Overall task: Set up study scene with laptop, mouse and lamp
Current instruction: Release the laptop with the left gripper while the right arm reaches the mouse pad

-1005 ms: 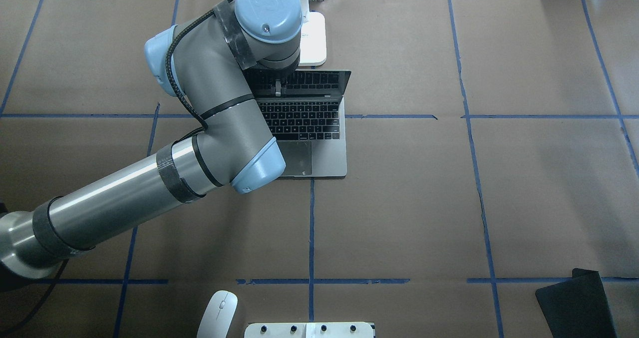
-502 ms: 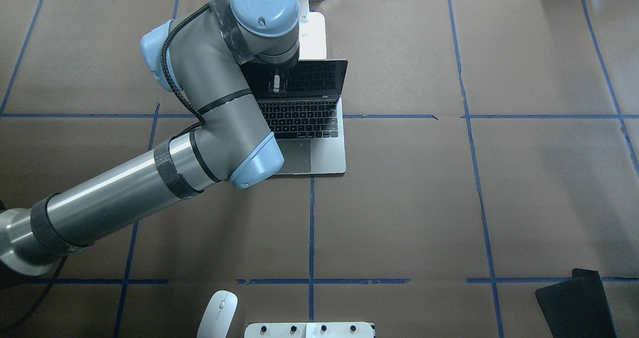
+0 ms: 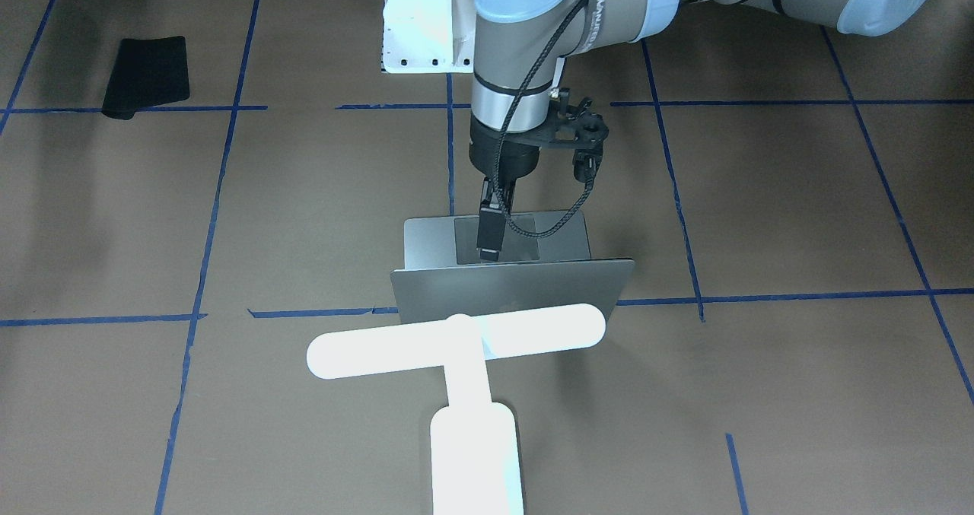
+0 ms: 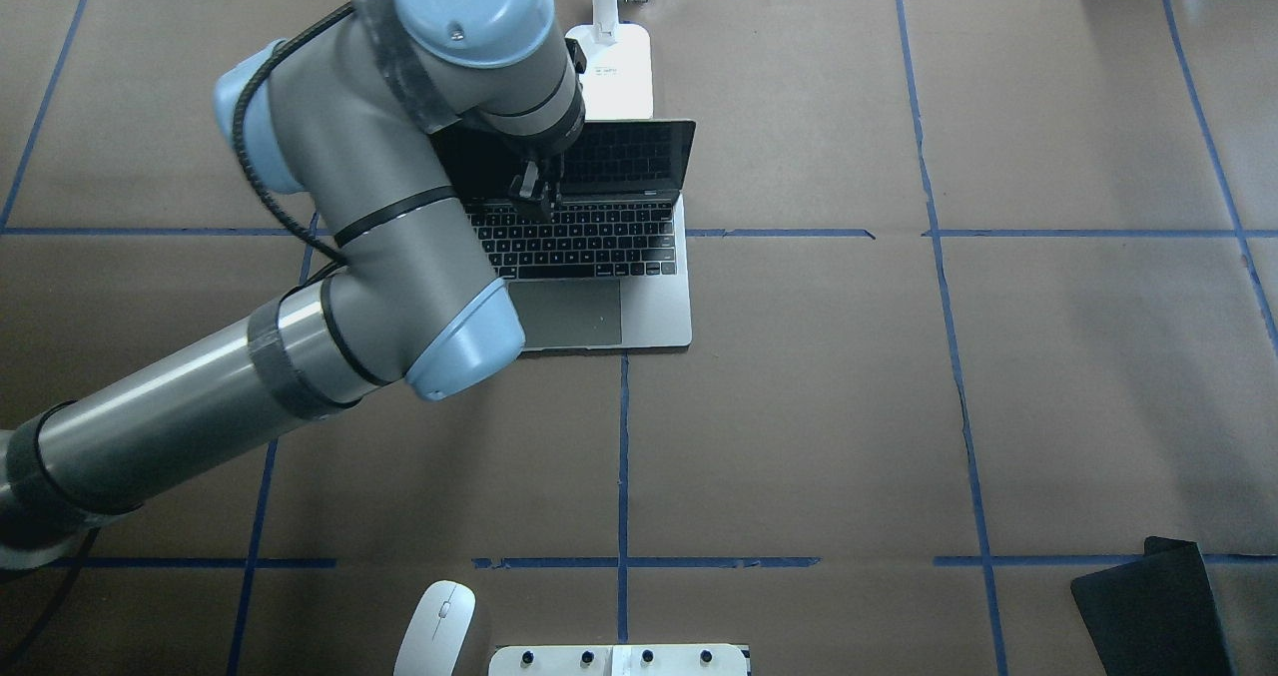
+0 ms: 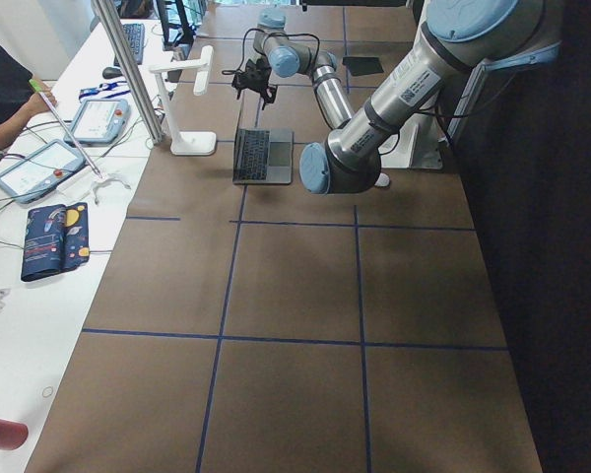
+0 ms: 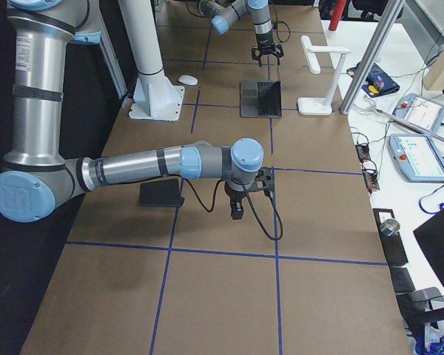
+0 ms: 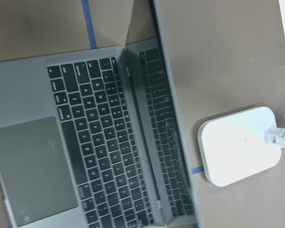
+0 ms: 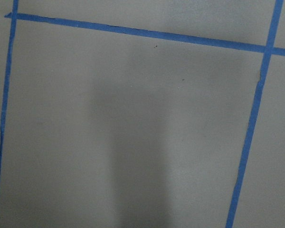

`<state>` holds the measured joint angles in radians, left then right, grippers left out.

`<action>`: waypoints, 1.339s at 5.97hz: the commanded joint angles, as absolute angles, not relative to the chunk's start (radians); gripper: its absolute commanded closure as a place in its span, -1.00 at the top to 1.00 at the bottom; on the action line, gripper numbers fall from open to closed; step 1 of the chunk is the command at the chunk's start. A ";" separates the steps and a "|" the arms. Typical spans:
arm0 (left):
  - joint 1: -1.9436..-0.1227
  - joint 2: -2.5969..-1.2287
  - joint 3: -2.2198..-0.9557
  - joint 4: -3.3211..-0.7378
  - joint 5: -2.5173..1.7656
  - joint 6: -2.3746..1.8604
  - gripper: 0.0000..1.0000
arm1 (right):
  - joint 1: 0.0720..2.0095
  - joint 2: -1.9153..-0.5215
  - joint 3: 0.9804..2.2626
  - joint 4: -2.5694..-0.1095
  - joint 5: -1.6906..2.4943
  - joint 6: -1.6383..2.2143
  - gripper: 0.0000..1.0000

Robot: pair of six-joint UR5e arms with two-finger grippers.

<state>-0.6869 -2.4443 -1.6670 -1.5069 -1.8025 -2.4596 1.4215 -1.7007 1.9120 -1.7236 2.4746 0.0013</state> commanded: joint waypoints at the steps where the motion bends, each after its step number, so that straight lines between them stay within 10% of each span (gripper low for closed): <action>1: -0.686 -2.398 -1.756 -1.505 -1.848 -2.425 1.00 | 1.355 -1.709 1.985 -1.723 2.485 0.221 1.00; 8: -0.572 -2.142 -2.064 -1.505 -1.896 -2.207 1.00 | 0.659 -2.075 1.878 -0.477 2.017 1.454 0.97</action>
<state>-0.5943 -2.1810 -2.0199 -1.5049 -1.8969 -2.2686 0.7278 -2.0627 1.9343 -0.5950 2.0454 1.3838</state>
